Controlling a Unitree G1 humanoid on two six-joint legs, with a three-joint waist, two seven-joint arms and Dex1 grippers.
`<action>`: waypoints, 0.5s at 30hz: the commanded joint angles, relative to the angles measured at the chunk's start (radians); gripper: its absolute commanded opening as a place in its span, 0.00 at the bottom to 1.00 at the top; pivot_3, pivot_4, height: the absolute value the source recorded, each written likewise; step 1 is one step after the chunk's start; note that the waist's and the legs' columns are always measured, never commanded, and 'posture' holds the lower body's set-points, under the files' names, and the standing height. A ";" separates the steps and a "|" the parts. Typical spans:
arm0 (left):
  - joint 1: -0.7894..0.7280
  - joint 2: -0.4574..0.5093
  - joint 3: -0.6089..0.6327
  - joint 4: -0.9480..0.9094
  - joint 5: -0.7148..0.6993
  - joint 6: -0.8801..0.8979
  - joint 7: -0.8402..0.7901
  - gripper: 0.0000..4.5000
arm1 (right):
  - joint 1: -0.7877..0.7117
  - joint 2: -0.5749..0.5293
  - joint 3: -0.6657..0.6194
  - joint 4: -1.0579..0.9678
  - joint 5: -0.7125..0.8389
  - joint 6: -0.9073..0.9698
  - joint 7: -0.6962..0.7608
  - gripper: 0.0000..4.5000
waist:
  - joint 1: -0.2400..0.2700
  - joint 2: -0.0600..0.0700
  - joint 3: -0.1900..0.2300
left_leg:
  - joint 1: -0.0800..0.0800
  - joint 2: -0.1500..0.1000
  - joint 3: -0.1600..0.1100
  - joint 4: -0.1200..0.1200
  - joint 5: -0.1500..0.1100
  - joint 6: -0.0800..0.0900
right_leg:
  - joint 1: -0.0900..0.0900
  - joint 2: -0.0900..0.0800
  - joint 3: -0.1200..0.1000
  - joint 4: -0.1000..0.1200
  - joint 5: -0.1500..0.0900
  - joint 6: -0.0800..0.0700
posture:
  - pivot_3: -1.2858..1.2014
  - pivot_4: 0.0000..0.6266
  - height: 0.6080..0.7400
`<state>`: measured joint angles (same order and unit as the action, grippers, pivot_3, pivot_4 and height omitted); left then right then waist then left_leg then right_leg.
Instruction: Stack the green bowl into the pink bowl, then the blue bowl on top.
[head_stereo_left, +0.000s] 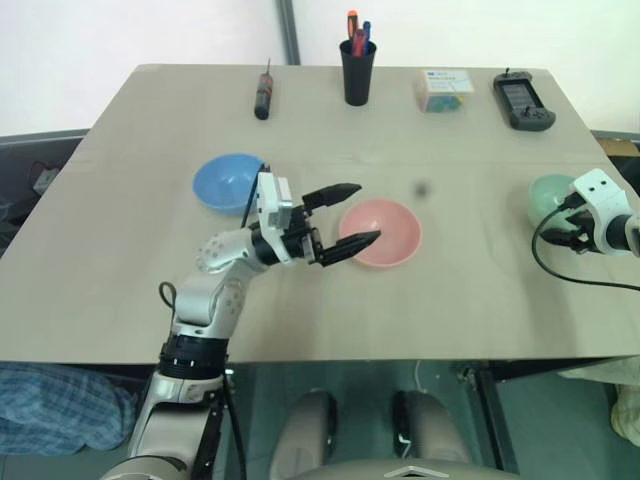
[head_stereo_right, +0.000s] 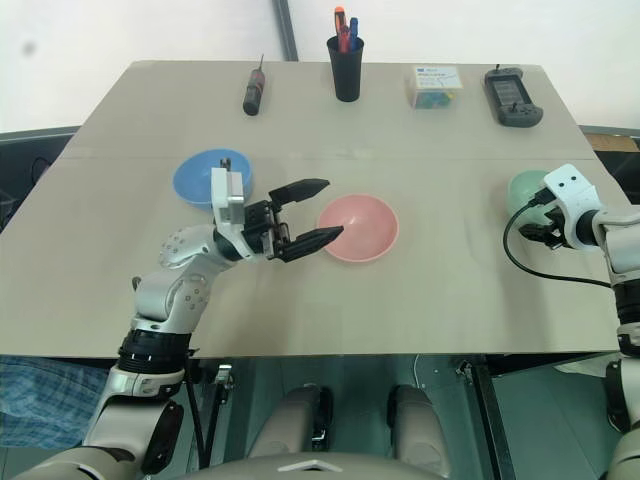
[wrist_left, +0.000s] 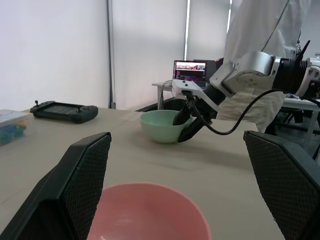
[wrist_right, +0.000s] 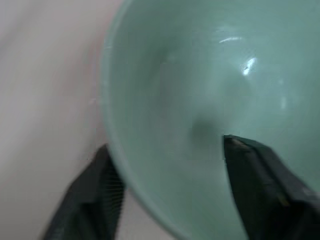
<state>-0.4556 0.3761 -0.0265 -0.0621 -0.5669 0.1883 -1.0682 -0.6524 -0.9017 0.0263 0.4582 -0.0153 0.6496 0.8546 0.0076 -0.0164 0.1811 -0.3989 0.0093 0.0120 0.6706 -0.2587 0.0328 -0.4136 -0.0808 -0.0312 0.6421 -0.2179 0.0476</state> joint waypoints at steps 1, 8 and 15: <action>-0.012 -0.003 0.006 0.000 0.007 -0.027 -0.011 1.00 | -0.028 -0.009 -0.025 -0.014 0.018 -0.011 0.006 0.28 | 0.000 0.000 0.000 | 0.000 0.000 0.000 0.000 0.000 0.000 | 0.000 0.000 0.000 0.000 0.000 0.000 | 0.52 0.24 1.00; -0.001 -0.006 0.021 0.010 0.014 -0.042 -0.007 1.00 | -0.047 -0.006 0.001 -0.048 0.018 -0.011 0.033 0.03 | 0.001 0.000 0.000 | 0.000 0.000 0.000 0.000 0.000 0.000 | 0.000 0.000 0.000 0.000 0.000 0.000 | 0.52 0.24 1.00; 0.021 0.012 0.038 -0.008 0.015 -0.050 -0.010 1.00 | -0.075 -0.014 0.078 -0.234 0.012 -0.031 0.127 0.03 | -0.005 0.000 0.000 | 0.000 0.000 0.000 0.000 0.000 0.000 | 0.000 0.000 0.000 0.000 0.000 0.000 | 0.52 0.24 1.00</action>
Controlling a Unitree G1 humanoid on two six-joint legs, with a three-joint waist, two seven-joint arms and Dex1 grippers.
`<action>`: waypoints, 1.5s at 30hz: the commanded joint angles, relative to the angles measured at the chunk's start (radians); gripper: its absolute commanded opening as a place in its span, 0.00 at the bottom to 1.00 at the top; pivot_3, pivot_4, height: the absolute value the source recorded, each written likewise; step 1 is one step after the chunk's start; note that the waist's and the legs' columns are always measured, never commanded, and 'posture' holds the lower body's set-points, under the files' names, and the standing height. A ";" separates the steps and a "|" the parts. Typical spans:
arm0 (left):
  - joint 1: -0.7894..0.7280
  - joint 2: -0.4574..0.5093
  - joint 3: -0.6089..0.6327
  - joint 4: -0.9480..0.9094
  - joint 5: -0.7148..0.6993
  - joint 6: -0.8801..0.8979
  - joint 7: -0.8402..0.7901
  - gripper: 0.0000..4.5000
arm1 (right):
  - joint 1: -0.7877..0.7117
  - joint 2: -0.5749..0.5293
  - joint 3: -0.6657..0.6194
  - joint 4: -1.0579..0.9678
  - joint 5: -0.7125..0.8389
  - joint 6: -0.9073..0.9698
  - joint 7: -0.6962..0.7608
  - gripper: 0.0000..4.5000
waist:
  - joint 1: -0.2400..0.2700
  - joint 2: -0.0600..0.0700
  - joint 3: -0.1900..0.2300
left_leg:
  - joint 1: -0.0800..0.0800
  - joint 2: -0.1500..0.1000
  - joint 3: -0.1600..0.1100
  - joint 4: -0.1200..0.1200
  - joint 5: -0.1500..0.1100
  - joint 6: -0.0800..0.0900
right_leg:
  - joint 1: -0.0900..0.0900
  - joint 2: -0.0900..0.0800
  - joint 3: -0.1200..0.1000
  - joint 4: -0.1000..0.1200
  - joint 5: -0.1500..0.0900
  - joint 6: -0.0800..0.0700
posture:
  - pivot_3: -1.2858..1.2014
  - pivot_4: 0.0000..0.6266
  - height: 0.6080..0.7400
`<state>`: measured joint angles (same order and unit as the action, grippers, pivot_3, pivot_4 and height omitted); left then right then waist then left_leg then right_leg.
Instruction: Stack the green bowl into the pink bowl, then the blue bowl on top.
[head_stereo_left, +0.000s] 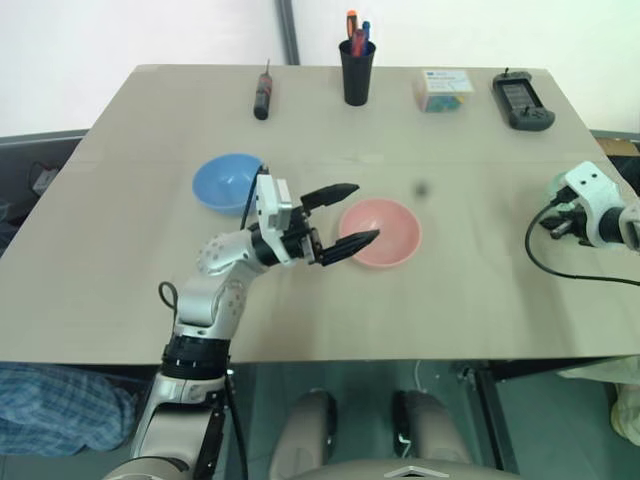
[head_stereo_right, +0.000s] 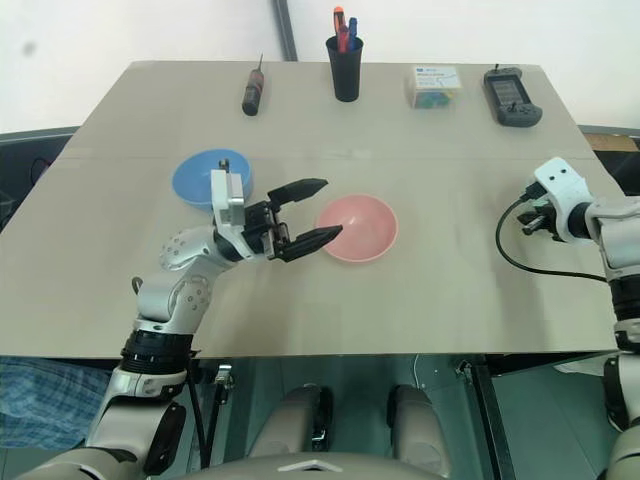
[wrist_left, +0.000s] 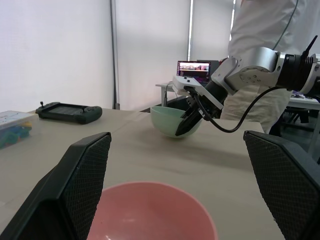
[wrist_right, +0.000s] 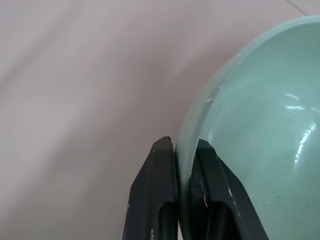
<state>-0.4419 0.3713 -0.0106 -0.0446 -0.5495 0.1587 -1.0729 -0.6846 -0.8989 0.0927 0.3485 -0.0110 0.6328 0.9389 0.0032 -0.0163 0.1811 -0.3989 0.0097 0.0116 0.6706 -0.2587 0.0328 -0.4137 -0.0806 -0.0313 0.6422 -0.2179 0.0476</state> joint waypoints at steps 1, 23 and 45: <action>0.008 0.023 0.029 -0.029 -0.004 -0.018 -0.002 1.00 | -0.048 -0.010 0.015 -0.162 0.022 -0.013 0.061 0.03 | -0.002 0.000 0.000 | 0.000 0.000 0.000 0.000 0.000 0.000 | 0.000 0.000 0.000 0.000 0.000 0.000 | 0.52 0.24 1.00; 0.215 0.271 0.282 -0.081 -0.031 -0.016 0.005 1.00 | -0.160 0.151 0.322 -0.763 0.032 0.075 0.200 0.03 | -0.013 0.000 0.000 | -0.001 0.001 -0.008 0.000 0.000 0.000 | -0.001 -0.001 -0.002 0.000 0.000 0.000 | 0.52 0.24 1.00; 0.189 0.283 0.275 -0.067 0.010 -0.022 0.065 1.00 | -0.185 0.302 0.173 -0.772 0.149 0.290 0.098 0.99 | -0.013 0.000 0.000 | -0.001 0.000 -0.010 0.000 0.000 0.000 | -0.001 -0.001 -0.004 0.001 0.000 0.000 | 0.52 0.24 1.00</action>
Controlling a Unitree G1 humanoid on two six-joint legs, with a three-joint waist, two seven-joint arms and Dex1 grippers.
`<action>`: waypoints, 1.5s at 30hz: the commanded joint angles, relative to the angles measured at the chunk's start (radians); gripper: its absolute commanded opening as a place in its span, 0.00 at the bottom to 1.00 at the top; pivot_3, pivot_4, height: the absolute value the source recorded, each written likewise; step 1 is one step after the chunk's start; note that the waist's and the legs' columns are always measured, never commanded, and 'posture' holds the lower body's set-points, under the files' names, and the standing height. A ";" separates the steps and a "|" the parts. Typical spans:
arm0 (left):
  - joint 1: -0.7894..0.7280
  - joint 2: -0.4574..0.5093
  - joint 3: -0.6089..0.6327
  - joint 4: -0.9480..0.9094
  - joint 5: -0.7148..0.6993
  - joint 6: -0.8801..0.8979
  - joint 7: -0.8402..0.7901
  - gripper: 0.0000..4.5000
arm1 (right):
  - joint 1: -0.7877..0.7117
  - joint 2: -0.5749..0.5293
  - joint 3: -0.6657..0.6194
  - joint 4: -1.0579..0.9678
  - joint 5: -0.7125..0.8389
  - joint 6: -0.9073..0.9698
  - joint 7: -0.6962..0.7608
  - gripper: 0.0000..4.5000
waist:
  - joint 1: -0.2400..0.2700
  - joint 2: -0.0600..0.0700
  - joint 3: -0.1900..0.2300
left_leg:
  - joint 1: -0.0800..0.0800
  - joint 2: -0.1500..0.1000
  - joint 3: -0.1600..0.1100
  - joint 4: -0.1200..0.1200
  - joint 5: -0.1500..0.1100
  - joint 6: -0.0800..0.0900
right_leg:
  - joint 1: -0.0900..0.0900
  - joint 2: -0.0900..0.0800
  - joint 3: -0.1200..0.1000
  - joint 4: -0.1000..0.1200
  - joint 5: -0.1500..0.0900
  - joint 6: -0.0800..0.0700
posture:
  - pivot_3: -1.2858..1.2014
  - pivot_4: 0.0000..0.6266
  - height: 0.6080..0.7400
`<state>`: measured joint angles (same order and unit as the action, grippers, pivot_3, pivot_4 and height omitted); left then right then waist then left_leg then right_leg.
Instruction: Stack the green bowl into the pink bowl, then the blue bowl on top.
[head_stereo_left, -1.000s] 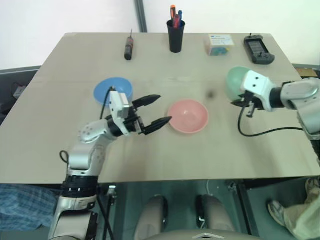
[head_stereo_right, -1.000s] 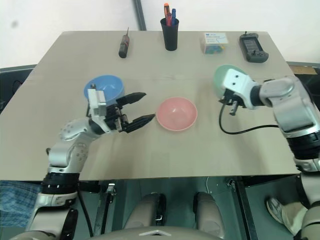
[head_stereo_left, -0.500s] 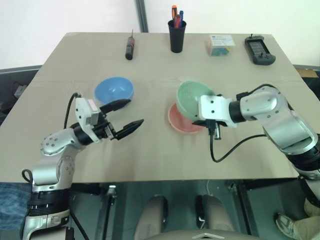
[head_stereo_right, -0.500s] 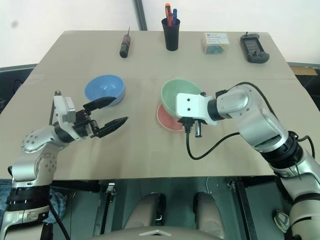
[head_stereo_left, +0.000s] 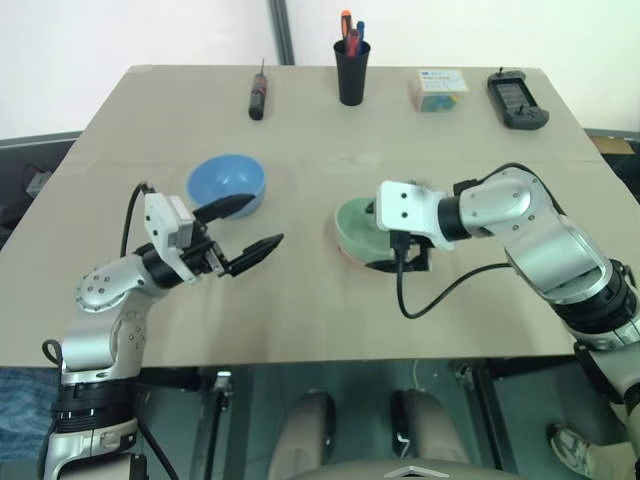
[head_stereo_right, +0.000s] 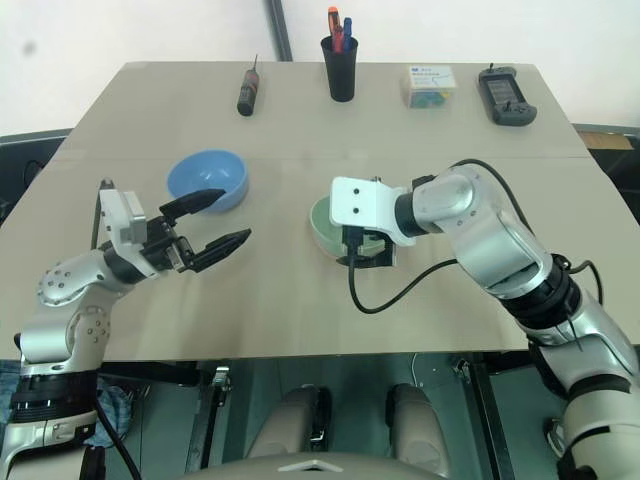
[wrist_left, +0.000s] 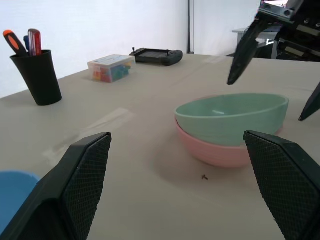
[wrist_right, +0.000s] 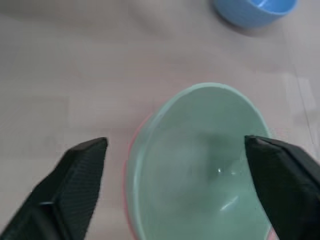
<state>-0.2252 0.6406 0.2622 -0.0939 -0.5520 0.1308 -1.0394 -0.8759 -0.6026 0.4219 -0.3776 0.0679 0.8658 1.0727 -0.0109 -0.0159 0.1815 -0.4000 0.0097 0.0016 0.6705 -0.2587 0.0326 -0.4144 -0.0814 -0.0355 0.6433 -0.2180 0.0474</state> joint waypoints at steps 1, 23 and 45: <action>-0.046 0.019 -0.007 -0.003 0.043 0.020 0.066 1.00 | 0.031 0.009 -0.224 -0.047 0.112 0.078 -0.042 0.99 | 0.003 0.000 0.000 | 0.000 0.000 0.000 0.000 0.000 0.000 | 0.000 0.000 0.000 0.000 0.000 0.000 | 0.52 0.24 1.00; -0.262 0.127 -0.194 0.134 0.444 0.273 0.346 1.00 | 0.214 -0.157 -0.700 -0.106 0.656 0.074 -0.054 0.99 | 0.001 0.000 0.000 | 0.000 -0.001 -0.002 -0.001 0.000 0.000 | 0.001 0.000 -0.001 0.000 0.000 0.000 | 0.52 0.24 1.00; -0.520 0.043 -0.380 0.643 0.622 -0.005 0.285 0.01 | 0.242 -0.216 -0.757 -0.170 0.861 0.078 -0.272 1.00 | 0.011 -0.001 0.000 | -0.001 -0.001 -0.002 0.000 0.000 0.000 | 0.001 -0.001 -0.002 0.000 0.000 0.000 | 0.52 0.24 1.00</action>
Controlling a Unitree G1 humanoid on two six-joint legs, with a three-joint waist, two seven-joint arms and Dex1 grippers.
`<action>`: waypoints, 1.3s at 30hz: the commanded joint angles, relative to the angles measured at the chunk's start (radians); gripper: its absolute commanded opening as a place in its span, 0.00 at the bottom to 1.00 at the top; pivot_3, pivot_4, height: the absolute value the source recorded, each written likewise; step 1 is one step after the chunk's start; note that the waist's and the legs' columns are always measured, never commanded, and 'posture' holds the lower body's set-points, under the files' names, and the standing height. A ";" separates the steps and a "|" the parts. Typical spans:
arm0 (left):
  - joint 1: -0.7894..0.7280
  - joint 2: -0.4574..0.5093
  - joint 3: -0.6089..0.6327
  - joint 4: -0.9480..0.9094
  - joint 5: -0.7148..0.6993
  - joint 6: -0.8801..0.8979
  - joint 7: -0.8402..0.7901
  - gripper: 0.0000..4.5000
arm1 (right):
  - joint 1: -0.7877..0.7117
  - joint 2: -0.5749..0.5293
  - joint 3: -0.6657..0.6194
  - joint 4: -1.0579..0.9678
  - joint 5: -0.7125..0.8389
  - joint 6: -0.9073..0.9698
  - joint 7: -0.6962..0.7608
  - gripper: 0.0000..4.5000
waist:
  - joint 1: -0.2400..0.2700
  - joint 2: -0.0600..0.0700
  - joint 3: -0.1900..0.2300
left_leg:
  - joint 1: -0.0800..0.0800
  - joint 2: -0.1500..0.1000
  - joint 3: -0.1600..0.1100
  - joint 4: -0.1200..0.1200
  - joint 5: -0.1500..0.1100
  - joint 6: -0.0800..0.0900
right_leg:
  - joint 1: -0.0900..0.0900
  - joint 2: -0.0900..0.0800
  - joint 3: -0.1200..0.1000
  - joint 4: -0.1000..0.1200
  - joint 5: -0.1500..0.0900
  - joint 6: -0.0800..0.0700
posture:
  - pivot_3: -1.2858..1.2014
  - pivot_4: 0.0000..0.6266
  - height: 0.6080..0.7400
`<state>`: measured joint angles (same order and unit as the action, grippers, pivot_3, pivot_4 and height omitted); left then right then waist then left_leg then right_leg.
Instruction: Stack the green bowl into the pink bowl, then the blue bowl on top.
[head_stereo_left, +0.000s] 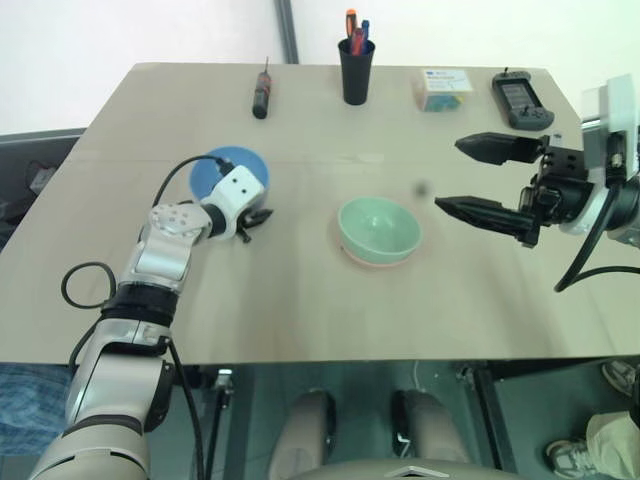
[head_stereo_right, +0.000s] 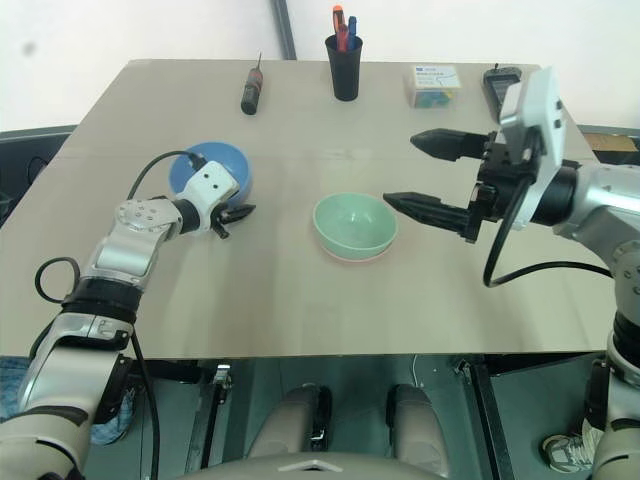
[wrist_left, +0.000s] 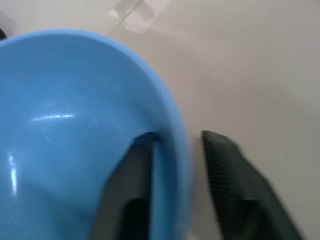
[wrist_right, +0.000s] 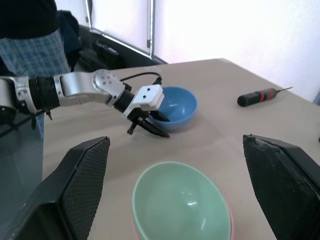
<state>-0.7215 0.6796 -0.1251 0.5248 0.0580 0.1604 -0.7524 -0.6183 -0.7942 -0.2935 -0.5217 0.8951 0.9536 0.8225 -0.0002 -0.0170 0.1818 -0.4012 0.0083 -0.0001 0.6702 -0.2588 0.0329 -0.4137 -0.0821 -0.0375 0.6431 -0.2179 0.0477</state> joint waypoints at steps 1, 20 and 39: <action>-0.026 0.001 0.008 0.031 0.012 -0.038 -0.003 0.00 | -0.011 -0.031 -0.040 -0.027 0.039 -0.012 -0.025 1.00 | 0.001 0.000 0.000 | 0.000 0.000 0.000 0.000 0.000 0.000 | 0.000 0.000 0.000 0.000 0.000 0.000 | 0.52 0.24 1.00; -0.270 -0.110 -0.049 -0.079 -0.074 -0.108 -0.319 0.00 | 0.000 -0.066 0.014 0.004 0.027 -0.072 -0.020 1.00 | 0.013 0.000 0.000 | -0.013 -0.001 -0.001 0.008 0.000 0.000 | -0.006 0.000 -0.007 0.000 0.000 0.001 | 0.52 0.24 1.00; -0.252 -0.116 -0.123 -0.397 -0.323 -0.134 -0.836 0.18 | 0.039 -0.088 0.015 -0.009 0.009 -0.110 -0.029 1.00 | 0.012 0.000 0.000 | -0.014 -0.001 -0.003 0.013 -0.001 0.002 | -0.006 0.000 -0.006 0.003 0.001 0.001 | 0.52 0.24 1.00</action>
<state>-0.9738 0.5584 -0.2567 0.1715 -0.2322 0.0151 -1.5758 -0.5761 -0.8614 -0.2508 -0.5109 0.9039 0.8666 0.7970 0.0119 -0.0171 0.1821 -0.4148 0.0077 -0.0039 0.6839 -0.2596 0.0344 -0.4201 -0.0819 -0.0430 0.6464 -0.2173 0.0488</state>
